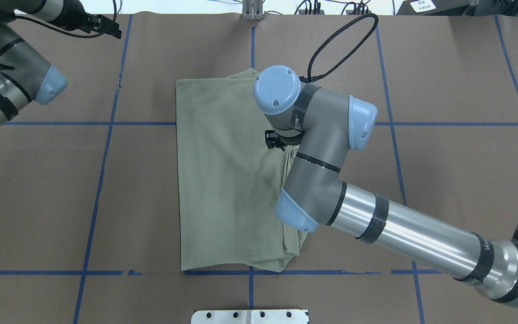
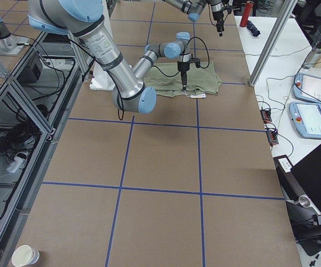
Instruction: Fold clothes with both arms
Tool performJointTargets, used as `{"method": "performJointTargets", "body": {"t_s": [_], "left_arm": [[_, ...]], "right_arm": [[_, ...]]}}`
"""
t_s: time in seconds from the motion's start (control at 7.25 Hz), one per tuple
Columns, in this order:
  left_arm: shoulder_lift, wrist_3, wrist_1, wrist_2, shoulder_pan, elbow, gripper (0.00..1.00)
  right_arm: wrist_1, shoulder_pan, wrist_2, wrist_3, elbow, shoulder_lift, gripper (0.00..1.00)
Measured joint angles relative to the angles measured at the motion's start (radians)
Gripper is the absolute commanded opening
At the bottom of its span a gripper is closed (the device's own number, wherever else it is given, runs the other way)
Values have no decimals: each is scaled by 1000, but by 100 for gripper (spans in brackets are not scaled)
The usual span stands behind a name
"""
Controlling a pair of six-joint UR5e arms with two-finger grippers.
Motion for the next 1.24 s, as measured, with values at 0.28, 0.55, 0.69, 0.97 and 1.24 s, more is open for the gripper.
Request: {"method": "performJointTargets", "body": {"t_s": [0.28,0.55,0.69,0.97,1.24], "left_arm": [[1,0,0,0,1,0,100],[1,0,0,0,1,0,100],[1,0,0,0,1,0,100],[1,0,0,0,1,0,100],[2,1,0,0,1,-1,100]], "right_arm": [[-17,-85,-38,120,8,4,100],[-98,-127,-77,143,20,5,100],[-126,-142,-95,140,29,-3,100],[-142,-162,-120,137,32,-17,100],[-144,-169,-126,134,32,-22,100]]}}
